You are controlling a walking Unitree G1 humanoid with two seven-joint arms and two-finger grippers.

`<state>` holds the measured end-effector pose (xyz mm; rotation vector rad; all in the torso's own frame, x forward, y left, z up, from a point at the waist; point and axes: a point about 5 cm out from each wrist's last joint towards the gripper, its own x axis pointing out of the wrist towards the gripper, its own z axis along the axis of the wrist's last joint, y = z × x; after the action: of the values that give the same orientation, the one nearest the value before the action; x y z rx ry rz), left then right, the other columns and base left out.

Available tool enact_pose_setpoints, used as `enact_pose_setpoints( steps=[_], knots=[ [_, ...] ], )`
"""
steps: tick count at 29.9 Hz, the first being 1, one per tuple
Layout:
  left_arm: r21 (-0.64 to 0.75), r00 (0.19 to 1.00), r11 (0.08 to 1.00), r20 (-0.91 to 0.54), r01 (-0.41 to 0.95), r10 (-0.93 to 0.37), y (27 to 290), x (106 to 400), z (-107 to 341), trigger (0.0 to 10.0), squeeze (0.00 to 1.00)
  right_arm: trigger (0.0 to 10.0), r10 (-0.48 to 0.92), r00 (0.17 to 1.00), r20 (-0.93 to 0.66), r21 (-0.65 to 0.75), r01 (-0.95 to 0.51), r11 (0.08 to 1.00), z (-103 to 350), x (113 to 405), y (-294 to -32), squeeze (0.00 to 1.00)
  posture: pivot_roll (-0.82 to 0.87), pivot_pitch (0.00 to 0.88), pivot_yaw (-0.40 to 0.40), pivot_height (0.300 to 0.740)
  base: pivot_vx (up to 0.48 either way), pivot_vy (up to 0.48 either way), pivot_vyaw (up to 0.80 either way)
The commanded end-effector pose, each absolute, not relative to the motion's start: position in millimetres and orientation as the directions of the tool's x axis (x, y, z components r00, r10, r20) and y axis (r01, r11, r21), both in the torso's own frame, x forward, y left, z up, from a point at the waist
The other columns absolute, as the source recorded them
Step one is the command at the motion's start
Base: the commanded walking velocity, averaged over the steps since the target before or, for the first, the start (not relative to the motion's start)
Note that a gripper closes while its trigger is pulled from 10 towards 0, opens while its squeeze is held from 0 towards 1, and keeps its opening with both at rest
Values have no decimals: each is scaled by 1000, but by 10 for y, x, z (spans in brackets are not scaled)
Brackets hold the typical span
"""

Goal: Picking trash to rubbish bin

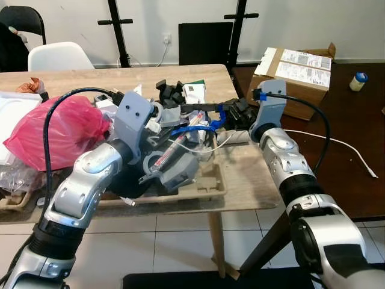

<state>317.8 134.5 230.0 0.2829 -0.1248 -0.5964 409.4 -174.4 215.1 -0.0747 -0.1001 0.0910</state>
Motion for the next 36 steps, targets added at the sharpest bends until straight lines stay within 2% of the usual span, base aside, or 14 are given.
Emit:
enact_pose_setpoints(
  steps=[1, 2, 5, 11, 16, 25, 31, 36],
  knots=[
    [299, 823, 790, 24, 536, -568, 1354, 3188, 2279, 10000, 0, 10000, 87, 992, 91, -109, -77, 991, 2119, 4103, -1717, 0, 33, 83, 44, 740, 0, 0, 0],
    [297, 817, 788, 38, 540, -575, 1319, 3218, 2307, 10000, 0, 10000, 86, 993, 77, -201, -69, 977, 2097, 4119, -1684, 0, 47, 95, 34, 740, 0, 0, 0],
    [293, 813, 787, 50, 543, -580, 1299, 3235, 2325, 10000, 0, 10000, 90, 994, 69, -243, -71, 968, 2086, 4126, -1666, 0, 52, 99, 28, 740, 0, 0, 0],
    [283, 808, 785, 55, 551, -586, 1272, 3252, 2347, 10000, 0, 10000, 103, 993, 57, -227, -87, 970, 2086, 4138, -1637, 0, 58, 111, 24, 740, 0, 0, 0],
    [266, 814, 793, 51, 548, -579, 1278, 3232, 2326, 10000, 0, 10000, 124, 990, 72, -149, -112, 982, 2116, 4149, -1586, 0, 57, 123, 20, 740, 0, 0, 0],
    [260, 818, 799, 51, 542, -572, 1296, 3235, 2319, 10000, 0, 10000, 142, 984, 109, -105, -131, 986, 2175, 4157, -1565, 0, 51, 130, 20, 740, 0, 0, 0],
    [248, 830, 815, 70, 524, -554, 1315, 3254, 2354, 10000, 0, 10000, 142, 972, 188, 43, -152, 987, 2344, 4181, -1540, 0, 53, 152, 3, 740, 0, 0, 0],
    [247, 817, 803, 70, 542, -573, 1280, 3250, 2364, 10000, 0, 10000, 154, 971, 182, 51, -166, 985, 2347, 4187, -1504, 0, 65, 168, -12, 740, 0, 0, 0]
  ],
)
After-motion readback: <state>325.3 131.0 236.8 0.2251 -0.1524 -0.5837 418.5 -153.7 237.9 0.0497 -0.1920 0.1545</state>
